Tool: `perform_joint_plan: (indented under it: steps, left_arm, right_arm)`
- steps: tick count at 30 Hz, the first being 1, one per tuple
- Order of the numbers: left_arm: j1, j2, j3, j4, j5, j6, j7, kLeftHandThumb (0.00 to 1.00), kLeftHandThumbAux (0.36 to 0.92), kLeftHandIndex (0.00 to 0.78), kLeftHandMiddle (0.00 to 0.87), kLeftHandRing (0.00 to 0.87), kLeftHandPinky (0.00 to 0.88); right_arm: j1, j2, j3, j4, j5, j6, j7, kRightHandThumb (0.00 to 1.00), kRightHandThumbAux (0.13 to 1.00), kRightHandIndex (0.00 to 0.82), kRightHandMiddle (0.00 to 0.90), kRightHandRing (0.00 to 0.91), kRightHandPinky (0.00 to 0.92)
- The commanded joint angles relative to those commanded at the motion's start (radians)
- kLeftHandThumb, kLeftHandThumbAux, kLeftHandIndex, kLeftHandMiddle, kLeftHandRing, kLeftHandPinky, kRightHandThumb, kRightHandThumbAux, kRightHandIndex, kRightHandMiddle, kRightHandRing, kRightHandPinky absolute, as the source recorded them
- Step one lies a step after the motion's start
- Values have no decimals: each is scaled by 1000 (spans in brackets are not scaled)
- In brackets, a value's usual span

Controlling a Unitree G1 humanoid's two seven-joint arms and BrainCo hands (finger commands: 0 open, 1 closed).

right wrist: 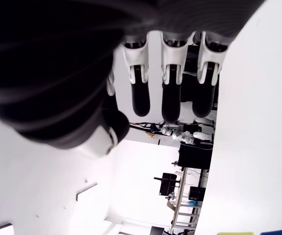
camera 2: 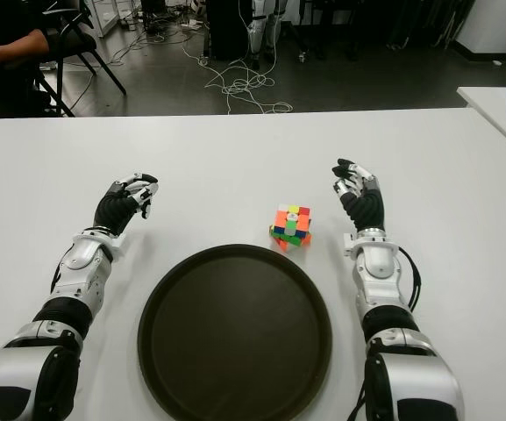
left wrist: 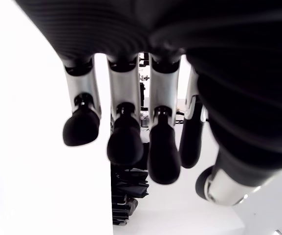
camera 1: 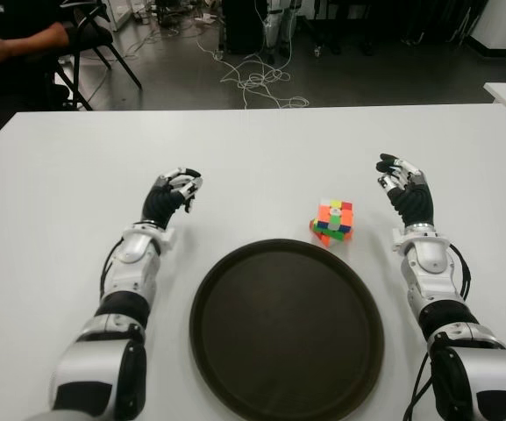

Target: Pick up the Rubik's Cube and put it in the plate

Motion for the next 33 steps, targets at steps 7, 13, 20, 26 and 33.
perform_joint_plan:
  steps: [7,13,20,26,33]
  left_arm:
    - [0,1,-2,0,2,2,-1,683,722,431,738,755,765]
    - [0,2,-3,-1,3,0,-2,683,722,431,741,756,767]
    - [2,2,-5,-5,4,-2,-1,683,722,431,737,754,763]
    - [3,2,-5,-4,4,-2,0,683,722,430,736,753,765]
    - [1,0,-3,-3,0,-4,-1,683,721,431,736,752,762]
  right_arm:
    - [-2,4,-9,1,13,8,10,704,726,416,219,225,281]
    - [-1,3,-10,1,19,10,25,704,726,416,219,228,288]
    - [0,3,-13,0,22,6,31,704,726,416,219,225,279]
    - [0,4,-12,0,19,1,25,703,726,415,217,220,271]
    - [-1,1,-10,2,17,7,25,702,727,415,206,204,234]
